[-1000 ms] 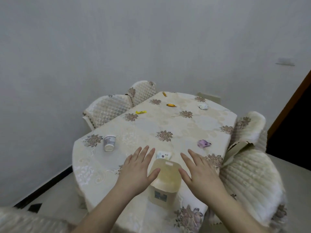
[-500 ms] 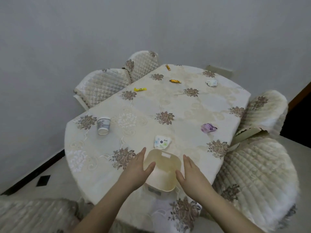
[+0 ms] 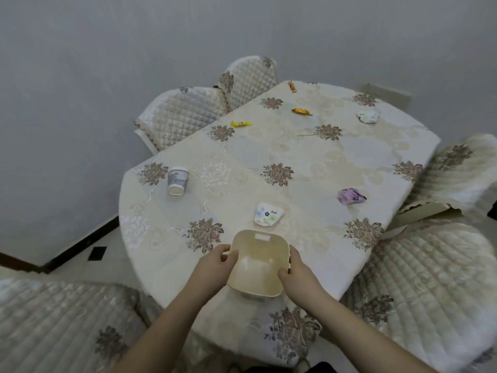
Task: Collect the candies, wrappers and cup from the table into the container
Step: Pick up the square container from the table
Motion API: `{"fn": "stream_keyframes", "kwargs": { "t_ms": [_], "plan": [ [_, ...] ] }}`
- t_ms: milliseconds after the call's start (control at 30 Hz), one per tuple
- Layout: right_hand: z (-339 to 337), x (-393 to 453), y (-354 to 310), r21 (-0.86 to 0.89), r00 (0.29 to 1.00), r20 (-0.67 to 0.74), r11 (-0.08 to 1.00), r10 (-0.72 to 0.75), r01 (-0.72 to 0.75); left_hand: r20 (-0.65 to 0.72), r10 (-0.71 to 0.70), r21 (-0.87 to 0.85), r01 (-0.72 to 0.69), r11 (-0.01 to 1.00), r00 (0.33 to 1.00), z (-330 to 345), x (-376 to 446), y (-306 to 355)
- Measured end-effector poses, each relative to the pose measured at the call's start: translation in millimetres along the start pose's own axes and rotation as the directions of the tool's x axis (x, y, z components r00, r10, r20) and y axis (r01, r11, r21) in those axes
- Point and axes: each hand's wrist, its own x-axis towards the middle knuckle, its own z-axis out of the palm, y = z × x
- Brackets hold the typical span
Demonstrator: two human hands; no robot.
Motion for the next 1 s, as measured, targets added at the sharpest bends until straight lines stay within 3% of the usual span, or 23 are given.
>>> {"fn": "stream_keyframes", "kwargs": {
  "t_ms": [167, 367, 600, 800, 1000],
  "plan": [
    [0.2, 1.7, -0.2, -0.002, 1.000, -0.009, 1.000, 0.009, -0.009, -0.073, 0.019, 0.082, -0.013, 0.997, 0.997, -8.6, 3.9, 0.5],
    [-4.9, -0.5, -1.5, -0.027, 0.998, -0.053, 1.000, -0.012, 0.011, -0.036, 0.133, 0.168, -0.125, 0.978, 0.991, -13.6, 9.1, 12.6],
    [-24.1, -9.9, -9.5, -0.173, 0.978, -0.025, 0.964, -0.209, 0.202, 0.071, 0.330, 0.297, -0.336, 0.894, 0.941, -19.0, 5.1, 26.2],
    [-26.5, -18.3, -21.4, -0.233, 0.957, -0.025, 0.933, -0.288, 0.274, 0.212, 0.319, 0.292, -0.372, 0.881, 0.924, -32.9, 2.4, 23.5],
    [-17.2, -23.1, -27.8, -0.226, 0.946, -0.010, 0.922, -0.325, 0.314, 0.288, 0.256, 0.043, -0.280, 0.959, 0.923, -38.5, -0.7, 11.1]
  ]
}}
